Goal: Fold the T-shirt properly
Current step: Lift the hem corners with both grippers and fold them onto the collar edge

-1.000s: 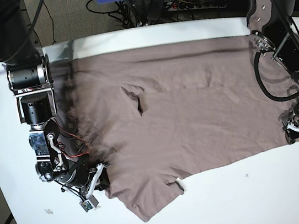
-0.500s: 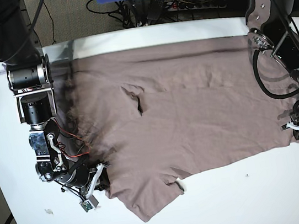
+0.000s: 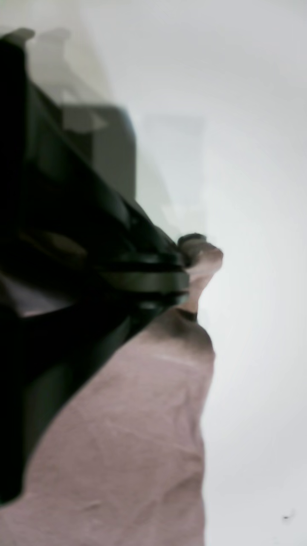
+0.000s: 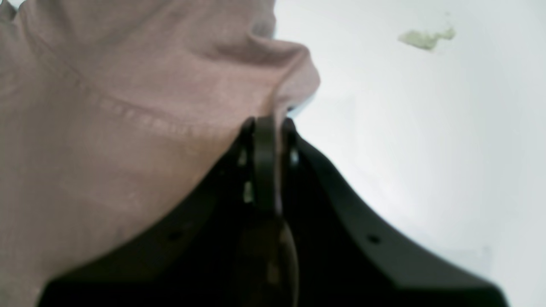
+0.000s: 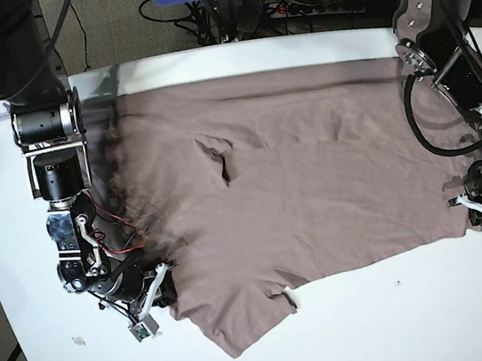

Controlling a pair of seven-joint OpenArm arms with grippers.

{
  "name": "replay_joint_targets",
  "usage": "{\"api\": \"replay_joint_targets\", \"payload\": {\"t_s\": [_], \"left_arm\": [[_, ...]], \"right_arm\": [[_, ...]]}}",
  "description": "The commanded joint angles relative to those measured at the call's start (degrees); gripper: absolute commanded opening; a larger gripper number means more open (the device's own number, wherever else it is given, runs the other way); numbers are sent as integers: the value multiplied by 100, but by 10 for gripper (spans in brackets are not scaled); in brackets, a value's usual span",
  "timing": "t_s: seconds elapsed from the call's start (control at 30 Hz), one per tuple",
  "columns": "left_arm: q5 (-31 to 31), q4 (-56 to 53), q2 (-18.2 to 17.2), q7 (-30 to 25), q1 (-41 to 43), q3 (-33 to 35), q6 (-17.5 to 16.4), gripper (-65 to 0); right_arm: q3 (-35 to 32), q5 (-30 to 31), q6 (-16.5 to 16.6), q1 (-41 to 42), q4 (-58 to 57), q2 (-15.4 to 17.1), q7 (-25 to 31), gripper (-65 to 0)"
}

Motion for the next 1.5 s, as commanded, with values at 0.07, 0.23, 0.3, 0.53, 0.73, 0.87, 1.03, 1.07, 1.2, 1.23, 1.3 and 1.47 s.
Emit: {"api": "replay_joint_targets", "payload": {"t_s": [0.07, 0.23, 0.3, 0.53, 0.73, 0.87, 1.03, 1.07, 1.2, 1.23, 1.3, 1.47], "left_arm": [[0, 365, 26, 234, -161, 218, -35, -631], [88, 426, 87, 410, -513, 236, -35, -624], [132, 444, 87, 560, -627, 236, -35, -627], [211, 550, 61, 1008, -821, 236, -35, -631], [211, 1306, 61, 1316, -566, 236, -35, -624], [220, 1763, 87, 1500, -311, 245, -35, -621], [185, 2123, 52, 1799, 6, 464, -44, -620], [185, 2176, 52, 1834, 59, 491, -44, -620], [185, 2642, -18, 2045, 393, 508, -44, -620], [176, 2721, -18, 2072, 454, 517, -44, -620], [176, 2941, 8, 2186, 595, 517, -44, -620], [167, 3495, 17, 2634, 929, 526, -44, -620]], "right_arm": [[-14, -47, 26, 124, 46, 32, -92, -650], [12, -47, 26, 133, 46, 129, -136, -650], [38, -47, 26, 151, 46, 217, -268, -650], [460, -38, 17, 142, 591, 428, -795, -650], [917, -38, 17, 1, 2007, 533, -1542, -650], [1366, -38, 17, -465, 2974, 700, -2105, -650], [1805, -38, 17, -966, 4213, 700, -2764, -650], [1849, -38, 17, -1018, 4389, 700, -2852, -650], [1990, -38, 17, -1537, 5207, 709, -3283, -650], [1999, -38, 17, -1625, 5312, 709, -3336, -650], [2008, -38, 17, -1783, 5620, 709, -3441, -650], [2034, -38, 17, -2276, 6200, 709, -3600, -650]]}}
